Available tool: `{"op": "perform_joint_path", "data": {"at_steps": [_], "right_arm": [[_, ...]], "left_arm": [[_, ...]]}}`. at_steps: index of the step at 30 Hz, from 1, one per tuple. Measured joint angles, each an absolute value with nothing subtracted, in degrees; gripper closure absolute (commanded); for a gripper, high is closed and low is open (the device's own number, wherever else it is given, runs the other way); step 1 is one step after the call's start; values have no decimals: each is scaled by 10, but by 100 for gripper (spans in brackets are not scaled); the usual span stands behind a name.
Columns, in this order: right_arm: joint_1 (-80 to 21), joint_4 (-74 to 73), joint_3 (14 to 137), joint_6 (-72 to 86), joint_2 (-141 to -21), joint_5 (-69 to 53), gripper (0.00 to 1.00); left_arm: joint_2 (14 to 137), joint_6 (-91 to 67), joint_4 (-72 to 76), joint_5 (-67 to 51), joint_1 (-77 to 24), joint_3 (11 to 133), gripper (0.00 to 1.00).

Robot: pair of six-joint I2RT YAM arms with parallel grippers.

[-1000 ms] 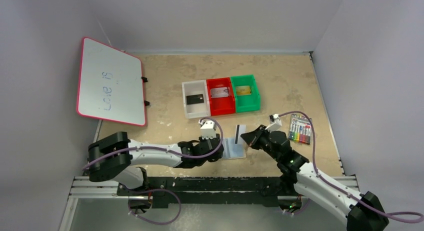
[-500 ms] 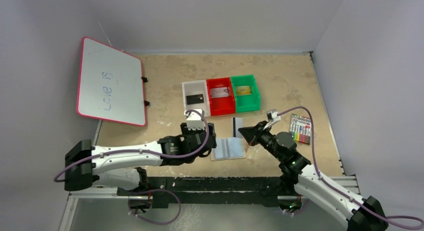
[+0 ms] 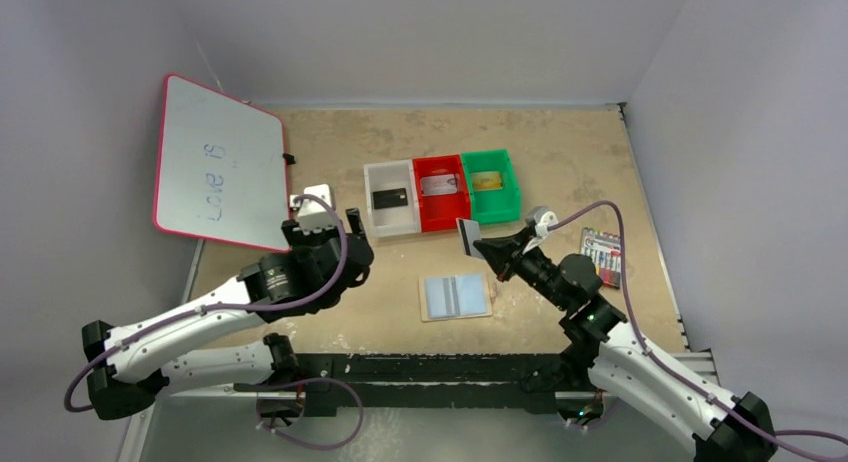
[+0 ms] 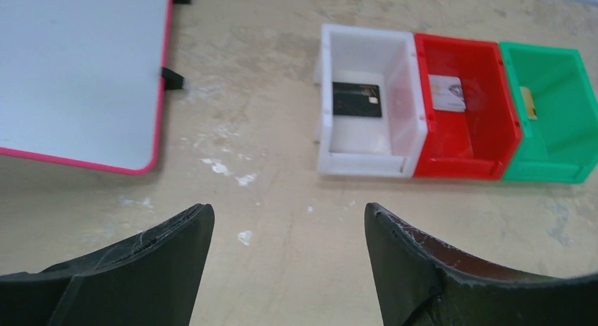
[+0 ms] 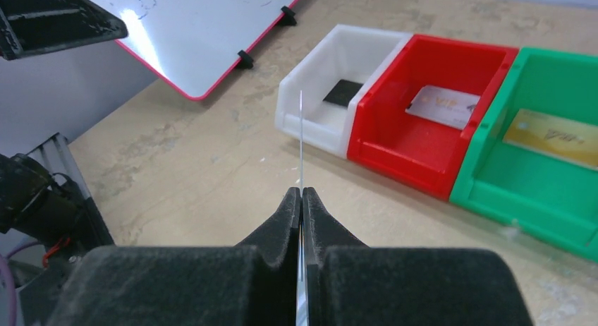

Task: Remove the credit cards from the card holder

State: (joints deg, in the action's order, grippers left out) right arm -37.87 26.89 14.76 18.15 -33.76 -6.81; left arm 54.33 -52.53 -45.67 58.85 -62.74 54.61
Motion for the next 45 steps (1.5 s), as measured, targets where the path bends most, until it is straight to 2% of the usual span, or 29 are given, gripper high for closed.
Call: {"op": "perform_joint_path", "data": {"at_steps": [7, 14, 23, 33, 45], "right_arm": [[-379, 259, 187, 88, -369, -36, 100], [-379, 235, 271, -23, -484, 11, 100], [-379, 238, 319, -135, -603, 40, 100], [-379, 234, 425, -266, -753, 7, 100], [-379, 261, 488, -392, -910, 5, 100]], "left_arm": [[471, -541, -520, 667, -627, 534, 18], [413, -549, -515, 683, -627, 464, 16], [461, -561, -525, 689, -627, 457, 15], [505, -575, -548, 696, -627, 479, 13], [356, -561, -486, 675, -627, 462, 12]]}}
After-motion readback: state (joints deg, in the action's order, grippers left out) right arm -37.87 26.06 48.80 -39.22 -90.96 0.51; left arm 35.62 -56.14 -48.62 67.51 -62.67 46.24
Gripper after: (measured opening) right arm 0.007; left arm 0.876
